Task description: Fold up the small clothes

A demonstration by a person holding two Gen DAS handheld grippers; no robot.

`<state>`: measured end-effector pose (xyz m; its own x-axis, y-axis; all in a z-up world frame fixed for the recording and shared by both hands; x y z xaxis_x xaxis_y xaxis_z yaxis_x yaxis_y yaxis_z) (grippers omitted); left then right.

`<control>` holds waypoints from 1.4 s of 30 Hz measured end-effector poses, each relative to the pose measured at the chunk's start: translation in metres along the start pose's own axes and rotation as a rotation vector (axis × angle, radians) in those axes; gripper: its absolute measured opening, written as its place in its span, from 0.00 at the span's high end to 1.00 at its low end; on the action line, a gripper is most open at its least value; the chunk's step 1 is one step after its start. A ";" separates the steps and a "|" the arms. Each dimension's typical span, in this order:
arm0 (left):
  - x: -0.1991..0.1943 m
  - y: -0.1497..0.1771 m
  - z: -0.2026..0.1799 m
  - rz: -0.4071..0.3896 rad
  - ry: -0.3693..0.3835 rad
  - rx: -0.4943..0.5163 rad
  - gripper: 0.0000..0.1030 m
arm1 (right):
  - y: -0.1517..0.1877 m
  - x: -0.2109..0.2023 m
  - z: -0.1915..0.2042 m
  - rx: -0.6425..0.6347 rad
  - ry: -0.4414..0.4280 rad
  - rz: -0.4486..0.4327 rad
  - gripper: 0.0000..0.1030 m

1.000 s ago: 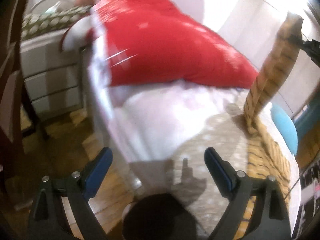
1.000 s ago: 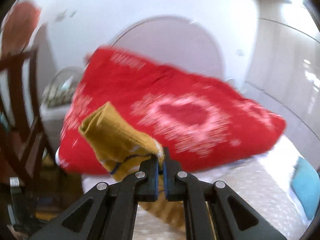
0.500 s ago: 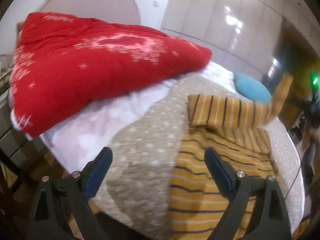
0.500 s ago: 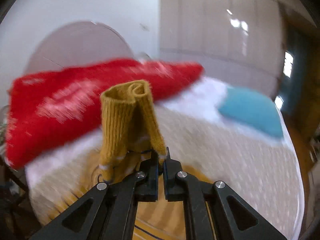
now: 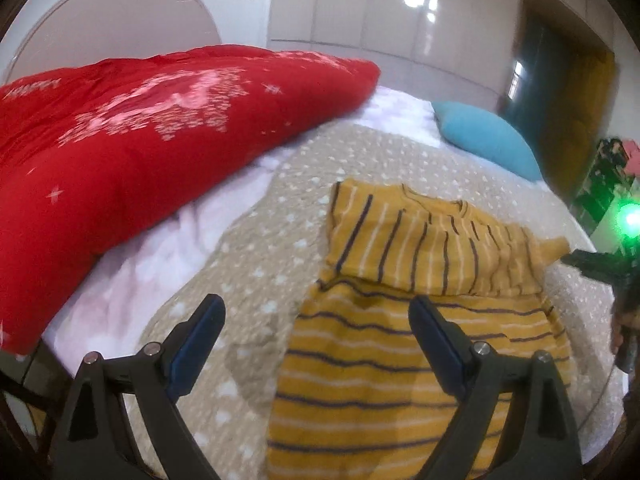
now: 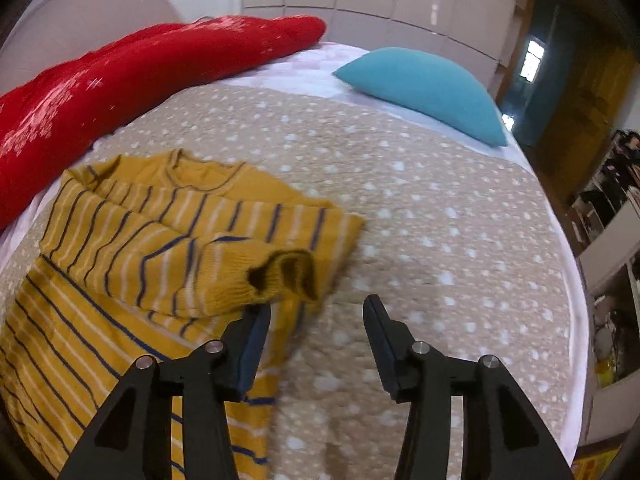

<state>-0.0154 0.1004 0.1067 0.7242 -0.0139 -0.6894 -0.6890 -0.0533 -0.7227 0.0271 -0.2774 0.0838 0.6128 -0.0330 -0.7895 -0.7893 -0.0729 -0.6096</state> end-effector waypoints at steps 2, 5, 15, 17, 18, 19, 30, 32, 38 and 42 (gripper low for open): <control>0.020 -0.007 -0.009 0.021 0.004 0.030 0.10 | -0.001 -0.003 -0.013 0.057 -0.015 -0.041 0.49; 0.053 -0.020 -0.023 0.064 -0.002 0.086 0.10 | -0.002 -0.009 -0.024 0.159 -0.024 -0.090 0.45; 0.143 -0.045 -0.030 0.158 0.050 0.019 0.30 | -0.019 -0.002 0.009 0.200 -0.210 -0.125 0.47; 0.156 -0.035 -0.028 0.195 0.061 -0.002 0.43 | -0.026 0.011 0.034 0.138 -0.239 -0.091 0.47; 0.163 -0.029 -0.025 0.210 0.081 -0.029 0.44 | -0.030 0.016 0.045 0.120 -0.267 -0.081 0.47; 0.167 -0.024 -0.021 0.213 0.097 -0.057 0.44 | -0.034 0.021 0.056 0.109 -0.304 -0.069 0.47; 0.166 -0.002 0.005 0.114 0.221 -0.186 0.41 | -0.115 0.113 0.212 0.057 -0.697 0.137 0.47; 0.166 -0.001 0.008 0.108 0.244 -0.199 0.40 | -0.124 0.139 0.231 0.095 -0.742 0.189 0.47; 0.162 0.004 0.013 0.096 0.260 -0.202 0.37 | -0.132 0.201 0.264 0.219 -0.808 0.355 0.52; 0.161 0.005 0.011 0.092 0.247 -0.191 0.37 | -0.151 0.205 0.279 0.235 -0.872 0.326 0.91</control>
Point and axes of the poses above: each gripper's, at about its wrist camera, not at the fingertips, and x roughly the way its jaws point, z to its left, y to its underside, the point moved 2 cm from there along x, roughly the way its jaws point, and after that the axes turned 3 degrees about -y, right-handed, at the moved point
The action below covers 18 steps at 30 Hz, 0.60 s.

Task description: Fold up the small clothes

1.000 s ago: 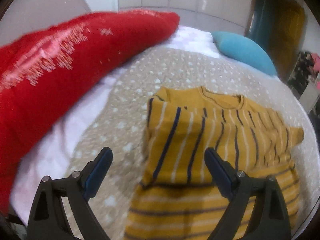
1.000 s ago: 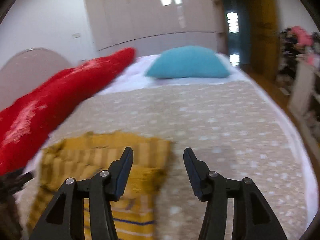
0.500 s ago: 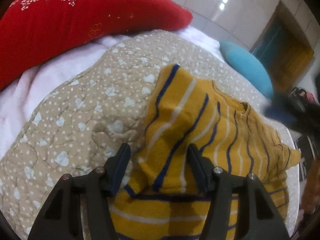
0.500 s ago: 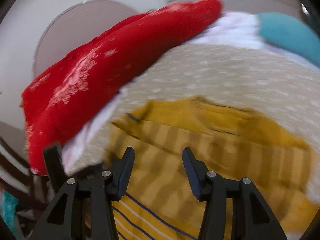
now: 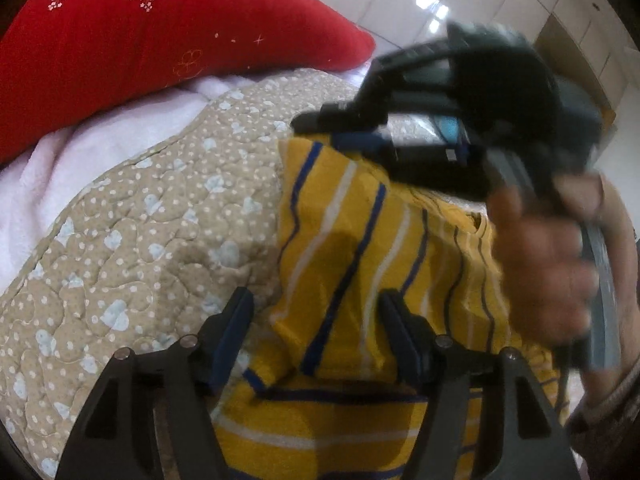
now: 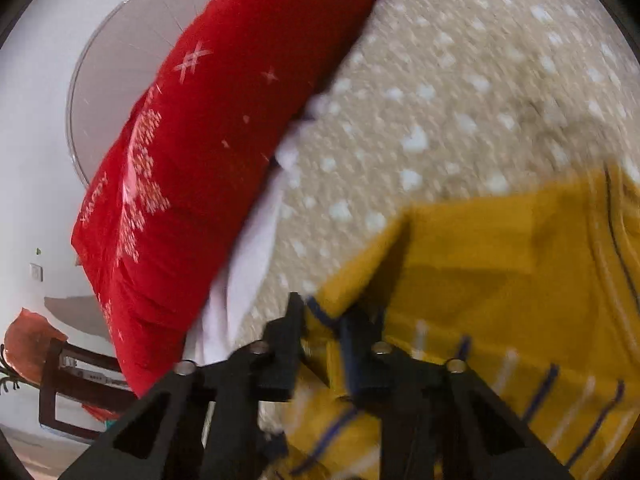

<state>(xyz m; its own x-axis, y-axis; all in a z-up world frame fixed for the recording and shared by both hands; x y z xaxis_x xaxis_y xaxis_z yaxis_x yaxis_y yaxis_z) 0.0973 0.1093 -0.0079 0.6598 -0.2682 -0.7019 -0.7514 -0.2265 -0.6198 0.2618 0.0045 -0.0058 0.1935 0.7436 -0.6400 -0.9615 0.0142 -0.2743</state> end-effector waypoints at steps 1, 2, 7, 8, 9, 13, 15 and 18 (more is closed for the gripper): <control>-0.001 0.001 -0.001 -0.001 -0.005 0.004 0.37 | -0.005 0.000 0.004 -0.006 -0.001 -0.017 0.93; -0.001 0.001 -0.002 -0.001 -0.008 0.006 0.37 | -0.011 -0.001 0.007 -0.008 0.006 -0.036 0.93; 0.000 0.003 -0.006 0.002 -0.022 0.017 0.36 | -0.030 -0.003 0.006 -0.027 0.152 -0.136 0.92; 0.000 0.003 -0.006 0.003 -0.021 0.016 0.36 | -0.031 -0.010 0.004 -0.021 0.165 -0.149 0.91; 0.000 0.003 -0.006 0.004 -0.020 0.017 0.35 | -0.031 -0.020 0.001 -0.008 0.167 -0.158 0.91; 0.002 0.001 -0.008 0.010 -0.021 0.026 0.32 | -0.015 -0.073 0.006 -0.031 0.175 -0.186 0.78; 0.002 0.001 -0.010 0.012 -0.019 0.029 0.30 | 0.006 -0.121 0.008 -0.069 0.197 -0.196 0.68; 0.003 -0.001 -0.017 0.018 -0.020 0.038 0.26 | 0.043 -0.186 -0.001 -0.087 0.249 -0.217 0.57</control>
Point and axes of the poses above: each gripper's, at about its wrist camera, not at the fingertips, and x roughly the way its jaws point, z to its left, y to its underside, the point moved 2 cm from there along x, roughly the way its jaws point, and after that the axes turned 3 degrees about -y, right-handed, at the moved point
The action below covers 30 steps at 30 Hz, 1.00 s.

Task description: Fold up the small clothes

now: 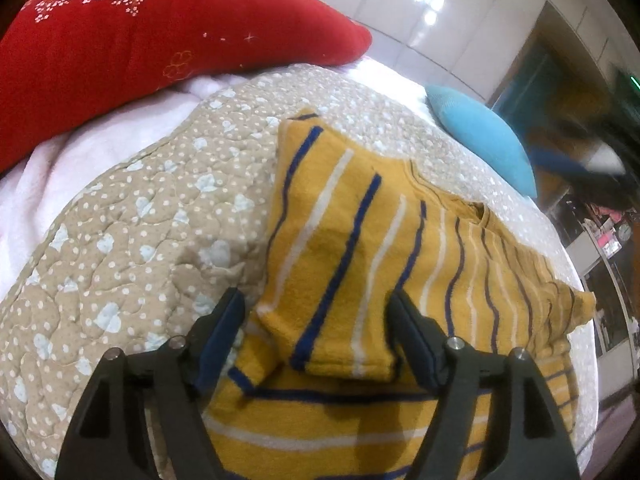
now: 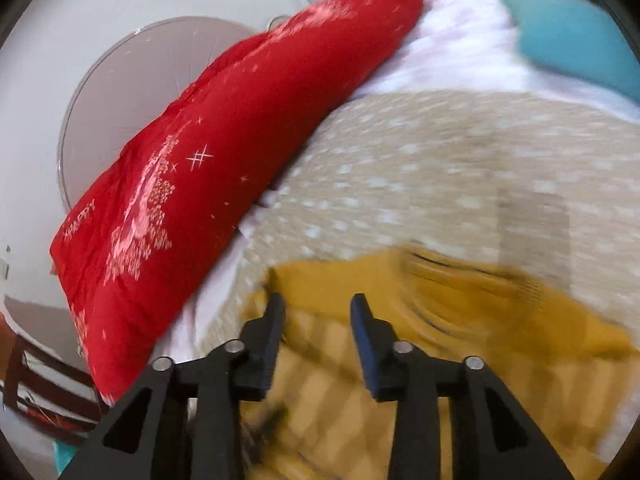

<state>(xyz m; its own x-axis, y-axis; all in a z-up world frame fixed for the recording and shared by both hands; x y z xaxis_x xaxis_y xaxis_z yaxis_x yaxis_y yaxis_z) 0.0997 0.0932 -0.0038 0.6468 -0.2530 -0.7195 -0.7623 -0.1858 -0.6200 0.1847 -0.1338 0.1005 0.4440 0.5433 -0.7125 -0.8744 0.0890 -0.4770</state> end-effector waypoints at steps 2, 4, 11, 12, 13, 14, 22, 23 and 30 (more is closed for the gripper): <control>0.001 0.000 -0.005 0.006 -0.007 0.015 0.24 | 0.024 -0.042 -0.023 0.017 0.027 -0.020 0.54; 0.005 -0.001 -0.007 0.012 -0.013 0.027 0.22 | 0.048 -0.078 -0.048 0.052 0.038 -0.043 0.53; 0.014 -0.002 -0.022 0.025 -0.059 0.061 0.20 | 0.126 -0.130 -0.114 0.145 0.014 -0.106 0.54; 0.015 -0.002 -0.025 0.026 -0.068 0.068 0.20 | 0.131 -0.123 -0.119 0.152 -0.013 -0.094 0.56; 0.016 -0.002 -0.029 0.030 -0.079 0.078 0.19 | 0.134 -0.116 -0.121 0.152 -0.011 -0.087 0.56; 0.018 -0.002 -0.031 0.033 -0.086 0.085 0.18 | 0.135 -0.103 -0.126 0.147 0.017 -0.076 0.56; 0.033 0.000 -0.058 0.115 -0.144 0.192 0.00 | 0.142 -0.097 -0.147 0.243 0.119 -0.121 0.59; 0.030 0.000 -0.062 0.133 -0.156 0.202 0.01 | 0.148 -0.111 -0.140 0.231 0.107 -0.130 0.59; -0.054 0.010 -0.045 0.043 -0.071 0.125 0.04 | 0.210 -0.203 -0.131 0.124 0.199 -0.170 0.51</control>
Point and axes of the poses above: each gripper's, at about its wrist camera, not at the fingertips, and x roughly the way its jaws point, z to its left, y to its underside, the point moved 2 cm from there along x, roughly the way its jaws point, and after that the axes turned 3 degrees about -y, right-handed, at the moved point
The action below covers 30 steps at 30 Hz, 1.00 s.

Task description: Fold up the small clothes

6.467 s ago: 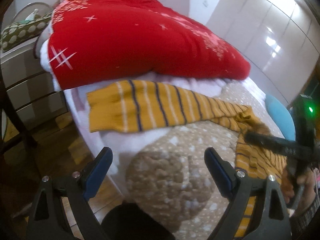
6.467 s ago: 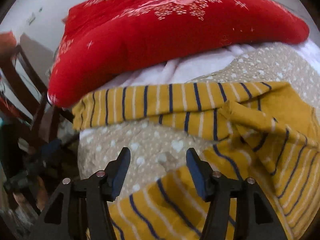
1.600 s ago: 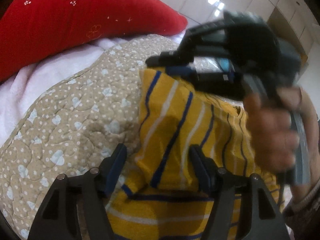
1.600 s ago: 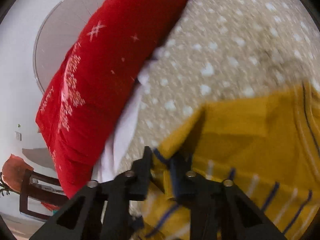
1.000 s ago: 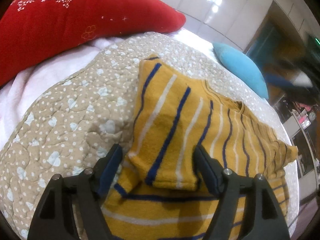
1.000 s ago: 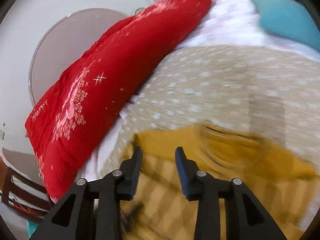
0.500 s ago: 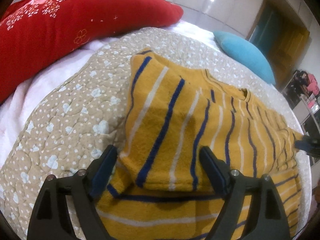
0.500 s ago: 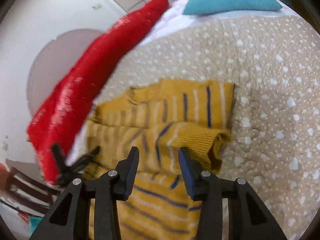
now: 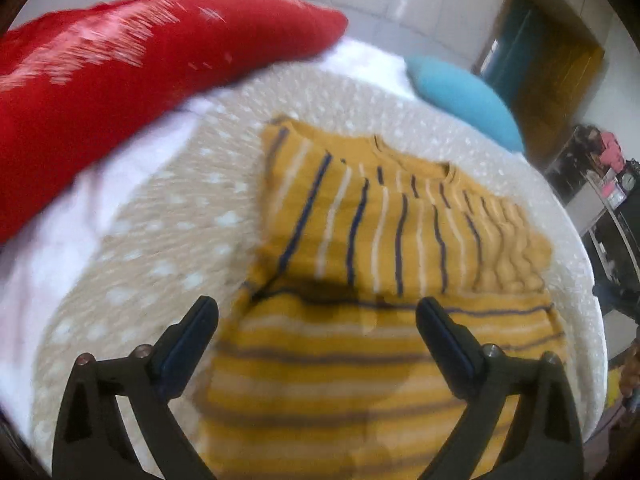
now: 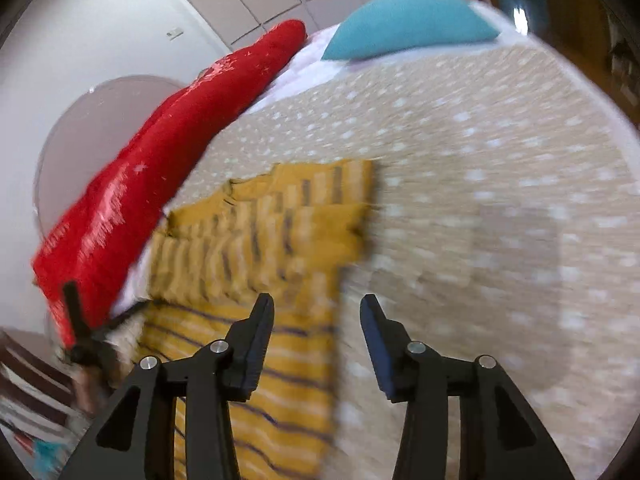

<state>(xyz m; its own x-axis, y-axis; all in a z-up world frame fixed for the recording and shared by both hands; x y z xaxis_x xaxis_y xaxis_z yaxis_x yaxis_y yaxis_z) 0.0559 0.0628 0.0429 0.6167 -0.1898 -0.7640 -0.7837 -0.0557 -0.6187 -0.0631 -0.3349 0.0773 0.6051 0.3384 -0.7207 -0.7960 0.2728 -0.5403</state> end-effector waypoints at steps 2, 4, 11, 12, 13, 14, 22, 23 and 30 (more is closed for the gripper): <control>-0.025 0.012 0.005 -0.051 -0.072 0.020 0.03 | 0.018 -0.021 -0.011 -0.047 0.080 0.002 0.47; -0.041 0.031 0.006 -0.069 -0.134 0.057 0.01 | 0.037 -0.031 -0.021 -0.051 0.087 0.018 0.47; -0.028 0.088 0.009 0.068 -0.094 0.046 0.01 | 0.131 0.002 -0.018 0.064 -0.133 0.091 0.47; -0.025 0.093 0.010 0.085 -0.075 0.027 0.01 | 0.138 0.005 -0.016 0.077 -0.158 0.083 0.47; -0.024 0.101 0.014 0.091 -0.058 0.001 0.01 | 0.144 0.007 -0.013 0.099 -0.192 0.067 0.47; -0.025 0.104 0.014 0.078 -0.057 -0.003 0.01 | 0.149 0.007 -0.011 0.118 -0.221 0.058 0.47; -0.046 0.120 0.017 0.069 0.234 -0.121 0.20 | 0.179 0.029 0.028 0.173 -0.492 0.133 0.46; -0.048 0.121 0.018 0.072 0.232 -0.138 0.29 | 0.184 0.032 0.034 0.182 -0.538 0.146 0.46; -0.065 0.146 0.027 0.065 0.212 -0.153 0.41 | 0.209 0.032 0.051 0.170 -0.623 0.160 0.47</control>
<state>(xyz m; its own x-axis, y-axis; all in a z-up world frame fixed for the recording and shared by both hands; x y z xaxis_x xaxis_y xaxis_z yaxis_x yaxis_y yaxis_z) -0.0966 0.0930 -0.0033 0.5479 -0.3976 -0.7360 -0.8333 -0.1813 -0.5223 -0.2092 -0.2214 -0.0364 0.4147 0.8299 -0.3732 -0.8945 0.2965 -0.3346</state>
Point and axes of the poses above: each gripper's, at about its wrist camera, not at the fingertips, and x roughly the way its jaws point, z to its left, y to its underside, the point moved 2 cm from there along x, roughly the way its jaws point, and after that the axes turned 3 degrees about -y, right-handed, at the moved point
